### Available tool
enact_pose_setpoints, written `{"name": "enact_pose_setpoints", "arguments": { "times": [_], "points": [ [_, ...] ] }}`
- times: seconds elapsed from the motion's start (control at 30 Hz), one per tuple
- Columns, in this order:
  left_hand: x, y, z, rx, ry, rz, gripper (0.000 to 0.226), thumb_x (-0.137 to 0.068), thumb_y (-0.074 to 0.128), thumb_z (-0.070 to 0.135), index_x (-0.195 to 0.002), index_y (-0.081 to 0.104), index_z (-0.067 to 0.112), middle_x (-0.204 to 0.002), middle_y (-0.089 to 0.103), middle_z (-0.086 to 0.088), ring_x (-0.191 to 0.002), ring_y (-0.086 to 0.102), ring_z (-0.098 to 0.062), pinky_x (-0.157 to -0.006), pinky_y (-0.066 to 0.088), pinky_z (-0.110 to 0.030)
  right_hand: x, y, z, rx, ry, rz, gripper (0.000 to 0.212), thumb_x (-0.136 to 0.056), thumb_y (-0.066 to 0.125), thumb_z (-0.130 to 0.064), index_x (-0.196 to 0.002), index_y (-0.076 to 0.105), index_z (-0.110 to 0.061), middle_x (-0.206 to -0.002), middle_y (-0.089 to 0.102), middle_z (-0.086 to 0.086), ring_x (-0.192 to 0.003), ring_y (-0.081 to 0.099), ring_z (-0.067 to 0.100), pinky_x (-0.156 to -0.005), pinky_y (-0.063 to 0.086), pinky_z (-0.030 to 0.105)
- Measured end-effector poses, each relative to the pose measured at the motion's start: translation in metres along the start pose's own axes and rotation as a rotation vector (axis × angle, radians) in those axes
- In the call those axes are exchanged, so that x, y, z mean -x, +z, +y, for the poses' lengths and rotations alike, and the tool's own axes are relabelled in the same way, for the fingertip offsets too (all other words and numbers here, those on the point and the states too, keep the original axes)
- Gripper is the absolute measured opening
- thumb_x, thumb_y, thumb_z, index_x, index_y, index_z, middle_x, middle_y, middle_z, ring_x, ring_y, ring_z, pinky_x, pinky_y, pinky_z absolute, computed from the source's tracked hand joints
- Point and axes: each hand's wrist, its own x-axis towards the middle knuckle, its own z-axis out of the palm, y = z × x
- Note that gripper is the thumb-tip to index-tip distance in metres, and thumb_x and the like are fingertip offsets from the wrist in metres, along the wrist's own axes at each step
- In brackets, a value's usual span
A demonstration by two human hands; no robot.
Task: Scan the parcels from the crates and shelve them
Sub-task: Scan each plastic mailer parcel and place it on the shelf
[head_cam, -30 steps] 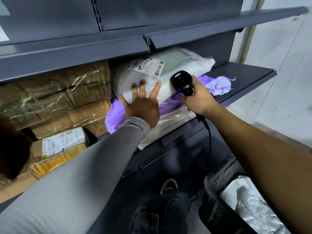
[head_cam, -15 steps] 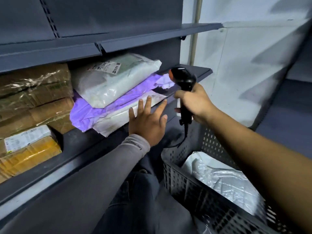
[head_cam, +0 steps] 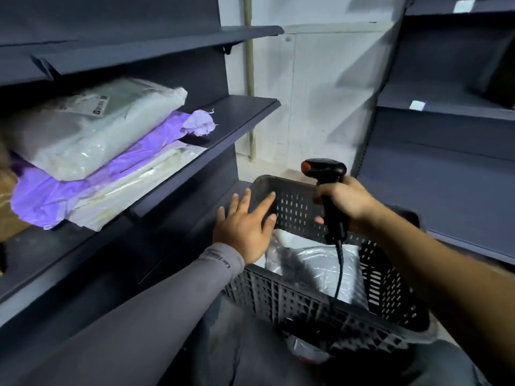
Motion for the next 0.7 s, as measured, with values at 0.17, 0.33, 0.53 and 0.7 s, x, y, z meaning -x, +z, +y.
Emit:
{"name": "enact_pose_setpoints", "arguments": {
  "times": [0.17,0.33,0.53,0.7],
  "points": [
    [-0.009,0.039,0.021,0.022,0.041,-0.161,0.057,-0.107,0.028,0.058,-0.16,0.008,0.055,-0.175,0.004,-0.006,-0.16,0.004,-0.034,-0.126,0.011,-0.056,-0.024,-0.047,0.055,0.358,0.006,0.134,0.01,-0.092,0.061,0.0,-0.099,0.067,-0.003,-0.076,0.054,0.01,-0.064,0.051,0.022,-0.053,0.054,0.033],
    [-0.028,0.087,0.031,0.01,0.054,-0.444,0.065,-0.103,0.036,0.063,-0.158,0.002,0.058,-0.175,-0.008,-0.001,-0.16,-0.007,-0.03,-0.126,0.005,-0.057,-0.046,-0.079,0.115,0.723,0.097,0.176,0.003,-0.085,0.067,-0.015,-0.088,0.064,-0.014,-0.087,0.065,0.007,-0.075,0.058,0.022,-0.057,0.046,0.024],
    [-0.068,0.129,0.034,-0.18,0.117,-0.775,0.097,-0.085,0.056,0.078,-0.156,-0.009,0.061,-0.172,-0.023,0.003,-0.158,-0.022,-0.03,-0.124,-0.004,-0.063,-0.079,-0.084,0.166,0.752,0.215,0.12,0.019,-0.083,0.068,-0.016,-0.102,0.069,-0.018,-0.093,0.068,0.005,-0.087,0.064,0.026,-0.069,0.047,0.027],
    [-0.099,0.174,0.029,-0.285,0.169,-0.919,0.11,-0.076,0.057,0.089,-0.155,-0.014,0.059,-0.171,-0.023,0.001,-0.157,-0.024,-0.03,-0.126,-0.005,-0.057,-0.104,-0.085,0.194,0.676,0.294,0.102,0.026,-0.087,0.067,-0.023,-0.113,0.073,-0.024,-0.107,0.07,0.006,-0.102,0.065,0.026,-0.078,0.046,0.027]
  ]
}}
